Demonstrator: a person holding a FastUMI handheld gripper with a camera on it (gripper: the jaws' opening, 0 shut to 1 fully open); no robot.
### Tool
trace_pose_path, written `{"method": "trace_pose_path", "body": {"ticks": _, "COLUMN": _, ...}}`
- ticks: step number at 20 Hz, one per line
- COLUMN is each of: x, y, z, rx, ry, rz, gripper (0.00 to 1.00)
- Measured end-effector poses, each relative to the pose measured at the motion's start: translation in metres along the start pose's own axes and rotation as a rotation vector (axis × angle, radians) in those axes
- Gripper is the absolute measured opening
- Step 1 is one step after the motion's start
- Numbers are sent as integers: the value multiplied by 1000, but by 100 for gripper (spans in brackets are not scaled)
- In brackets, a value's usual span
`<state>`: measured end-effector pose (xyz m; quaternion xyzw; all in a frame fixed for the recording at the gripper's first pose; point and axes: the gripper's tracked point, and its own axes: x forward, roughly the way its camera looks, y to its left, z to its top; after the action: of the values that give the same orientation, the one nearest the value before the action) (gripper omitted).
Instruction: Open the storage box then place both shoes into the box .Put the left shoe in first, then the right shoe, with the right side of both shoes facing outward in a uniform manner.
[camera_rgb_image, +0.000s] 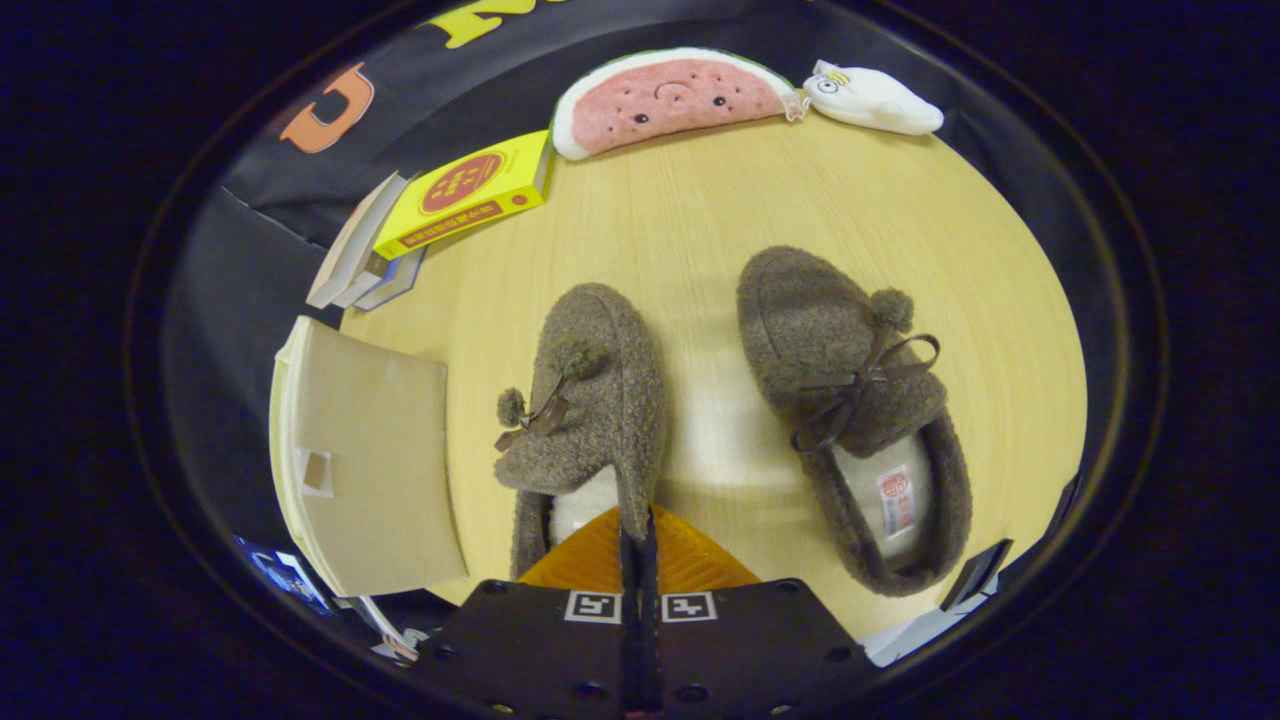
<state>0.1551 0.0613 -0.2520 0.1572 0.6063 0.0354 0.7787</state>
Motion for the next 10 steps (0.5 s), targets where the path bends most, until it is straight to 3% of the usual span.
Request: {"method": "trace_pose_path", "body": {"ticks": 10, "x": -100, "y": 99, "z": -4, "rx": -87, "ry": -102, "rz": 110, "gripper": 0}}
